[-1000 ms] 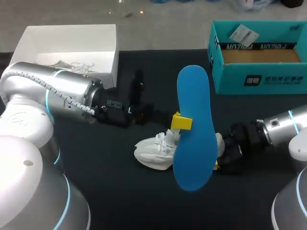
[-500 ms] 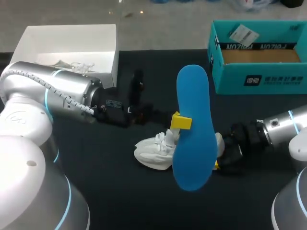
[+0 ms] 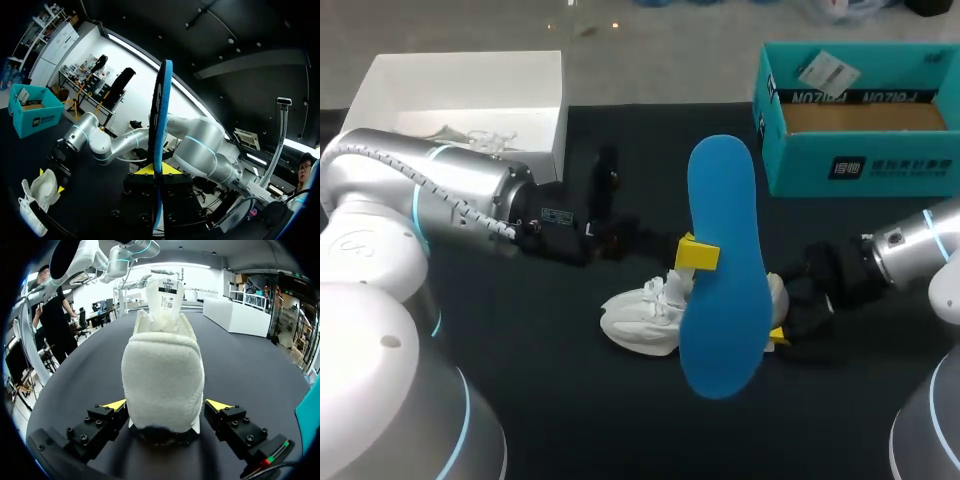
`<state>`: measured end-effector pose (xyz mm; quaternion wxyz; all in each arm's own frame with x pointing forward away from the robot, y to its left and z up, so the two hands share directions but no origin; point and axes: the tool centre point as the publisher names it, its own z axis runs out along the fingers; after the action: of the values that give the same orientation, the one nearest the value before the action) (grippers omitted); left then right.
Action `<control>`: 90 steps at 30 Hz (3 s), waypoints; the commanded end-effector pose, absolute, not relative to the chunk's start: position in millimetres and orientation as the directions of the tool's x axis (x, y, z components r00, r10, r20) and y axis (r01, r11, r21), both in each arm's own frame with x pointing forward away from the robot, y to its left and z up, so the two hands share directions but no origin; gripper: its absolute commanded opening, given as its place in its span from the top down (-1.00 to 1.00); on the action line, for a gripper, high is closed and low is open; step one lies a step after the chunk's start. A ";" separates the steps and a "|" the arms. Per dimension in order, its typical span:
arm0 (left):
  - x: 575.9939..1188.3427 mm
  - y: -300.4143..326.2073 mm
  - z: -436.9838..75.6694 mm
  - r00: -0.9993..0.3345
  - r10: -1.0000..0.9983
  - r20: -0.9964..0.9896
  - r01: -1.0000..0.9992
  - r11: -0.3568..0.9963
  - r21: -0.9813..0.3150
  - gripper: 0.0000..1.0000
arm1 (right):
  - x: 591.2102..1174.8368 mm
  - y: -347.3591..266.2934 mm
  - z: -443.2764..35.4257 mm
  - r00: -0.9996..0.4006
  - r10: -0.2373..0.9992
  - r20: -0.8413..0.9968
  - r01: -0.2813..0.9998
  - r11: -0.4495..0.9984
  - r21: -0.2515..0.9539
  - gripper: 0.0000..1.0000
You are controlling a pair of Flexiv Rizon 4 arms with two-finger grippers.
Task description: Take the shoe out of the shoebox, open the shoe tongue, remove and reinsert the insole, then place the shoe into the shoebox
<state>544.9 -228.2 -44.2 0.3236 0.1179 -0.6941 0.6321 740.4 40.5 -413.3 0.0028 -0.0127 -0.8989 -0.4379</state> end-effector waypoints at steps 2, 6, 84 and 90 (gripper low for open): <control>544.8 -230.2 -45.2 -0.763 0.246 0.598 -0.573 0.171 -0.801 1.00 | 735.2 38.9 -388.3 -0.999 0.035 0.014 0.036 0.733 0.679 -1.00; 544.8 -230.2 -45.2 -0.763 0.246 0.598 -0.573 0.171 -0.801 1.00 | 731.8 40.8 -376.5 -0.997 0.072 0.042 0.083 0.840 0.536 -1.00; 544.8 -230.2 -45.2 -0.763 0.246 0.598 -0.573 0.171 -0.801 1.00 | 741.0 70.3 -320.8 -0.991 0.121 -0.058 0.123 0.992 -0.031 -1.00; 544.8 -230.2 -45.2 -0.763 0.246 0.598 -0.573 0.171 -0.801 1.00 | 762.7 88.1 -324.6 -0.991 0.101 -0.086 0.105 0.993 -0.047 -1.00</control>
<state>544.5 -227.7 -44.5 0.3234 0.1180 -0.6942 0.6321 752.8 71.5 -316.7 -0.0475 -0.0507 -0.9975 0.0092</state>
